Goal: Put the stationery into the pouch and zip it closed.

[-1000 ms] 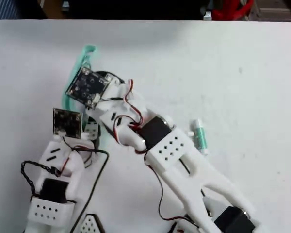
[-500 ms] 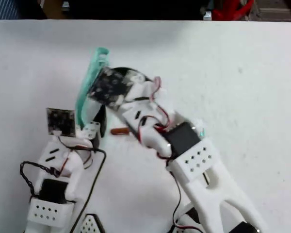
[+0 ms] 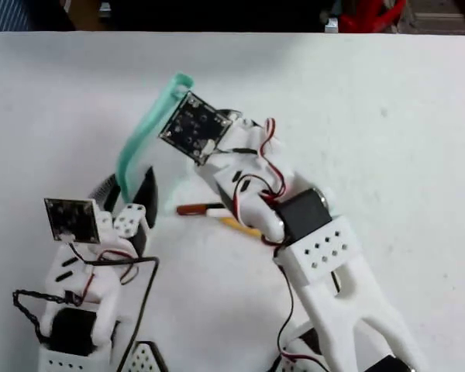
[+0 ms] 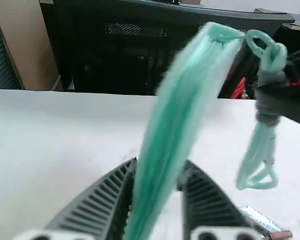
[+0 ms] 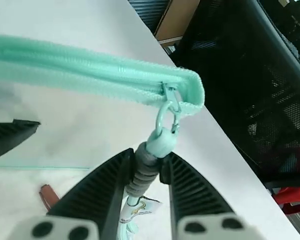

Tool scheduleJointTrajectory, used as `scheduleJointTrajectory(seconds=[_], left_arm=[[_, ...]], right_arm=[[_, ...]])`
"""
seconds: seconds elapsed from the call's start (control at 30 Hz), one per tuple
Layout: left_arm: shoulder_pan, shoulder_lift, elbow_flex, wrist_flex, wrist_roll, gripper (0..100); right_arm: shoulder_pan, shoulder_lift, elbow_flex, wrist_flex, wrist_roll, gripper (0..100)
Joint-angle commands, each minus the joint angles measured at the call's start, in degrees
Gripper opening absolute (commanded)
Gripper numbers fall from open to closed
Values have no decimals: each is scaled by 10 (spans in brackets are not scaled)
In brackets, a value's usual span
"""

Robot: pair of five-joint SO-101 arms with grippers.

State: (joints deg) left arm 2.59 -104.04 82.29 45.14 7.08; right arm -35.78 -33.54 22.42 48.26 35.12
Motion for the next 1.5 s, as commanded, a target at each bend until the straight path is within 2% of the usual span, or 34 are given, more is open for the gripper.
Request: scheduleJointTrajectory(seconds=[0.0,0.1,0.33,0.6,0.83,0.93,1.2,1.37,1.47], left_arm=[[81,-3,-34,-4,-90,21],[115,-3,-19,-32,-116,25],[105,-3,-4,-53,-116,21],[105,-3,-4,-37,-120,21],[124,-3,-4,-23,-120,21],[127,-4,-12,-9,-120,21],[124,-4,-29,3,-116,25],[123,-4,-29,3,-111,149],[123,-4,-29,-3,-68,177]], right_arm=[[-27,-18,-4,15,2,20],[-39,-18,-4,22,2,20],[-51,-24,-7,56,1,20],[-137,-101,-26,164,5,20],[-207,-115,-22,206,7,20],[-202,-111,-25,206,7,20],[-95,-107,-23,184,0,20],[-81,-106,-23,179,-24,20],[-83,-106,-22,167,-29,20]])
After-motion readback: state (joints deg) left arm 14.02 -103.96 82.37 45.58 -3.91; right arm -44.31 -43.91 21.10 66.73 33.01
